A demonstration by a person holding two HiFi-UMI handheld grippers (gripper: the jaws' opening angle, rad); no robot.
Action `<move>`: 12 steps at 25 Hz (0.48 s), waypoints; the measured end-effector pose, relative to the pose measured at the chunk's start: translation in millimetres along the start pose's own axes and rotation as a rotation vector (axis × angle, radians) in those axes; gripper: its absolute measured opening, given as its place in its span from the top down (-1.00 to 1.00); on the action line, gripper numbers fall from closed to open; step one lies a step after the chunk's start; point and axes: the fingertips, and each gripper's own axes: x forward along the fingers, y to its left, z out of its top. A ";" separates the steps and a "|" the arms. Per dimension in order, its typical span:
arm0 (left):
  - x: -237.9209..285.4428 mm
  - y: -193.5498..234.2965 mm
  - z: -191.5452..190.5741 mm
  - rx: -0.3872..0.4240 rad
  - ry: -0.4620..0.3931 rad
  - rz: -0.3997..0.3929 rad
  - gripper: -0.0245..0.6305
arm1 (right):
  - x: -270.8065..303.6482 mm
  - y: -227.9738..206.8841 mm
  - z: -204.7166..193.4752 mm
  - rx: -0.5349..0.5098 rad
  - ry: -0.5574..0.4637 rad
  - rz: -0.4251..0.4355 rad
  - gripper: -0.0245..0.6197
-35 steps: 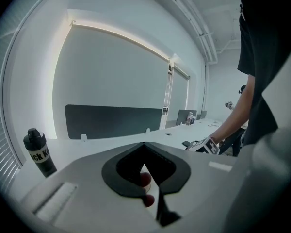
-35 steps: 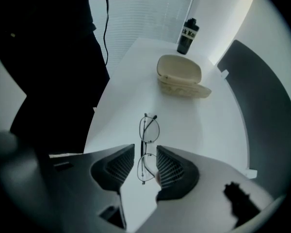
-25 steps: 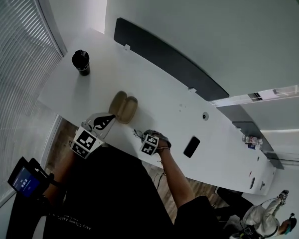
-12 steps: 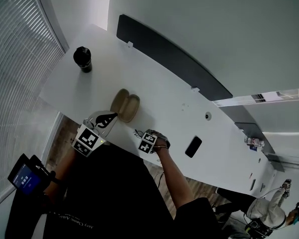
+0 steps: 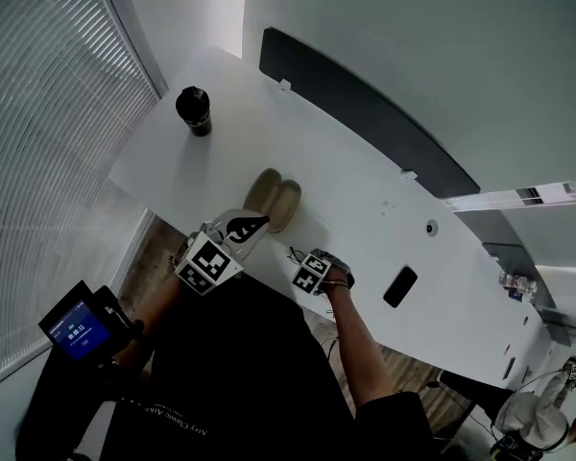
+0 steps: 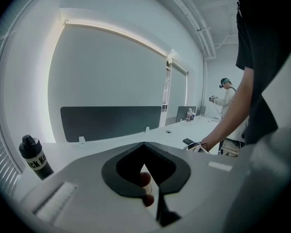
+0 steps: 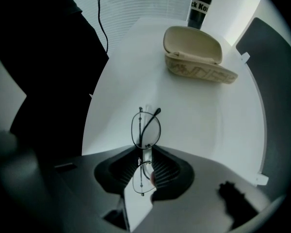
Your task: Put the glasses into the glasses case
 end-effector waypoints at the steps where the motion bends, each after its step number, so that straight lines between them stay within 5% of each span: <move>1: -0.7 1.7 0.6 -0.005 0.001 0.006 0.91 | 0.2 -0.8 3.2 -0.004 0.014 0.005 0.65; 12: -9.6 5.7 15.0 -0.006 -0.034 0.021 0.91 | -10.1 10.3 -18.3 0.001 0.029 0.003 0.65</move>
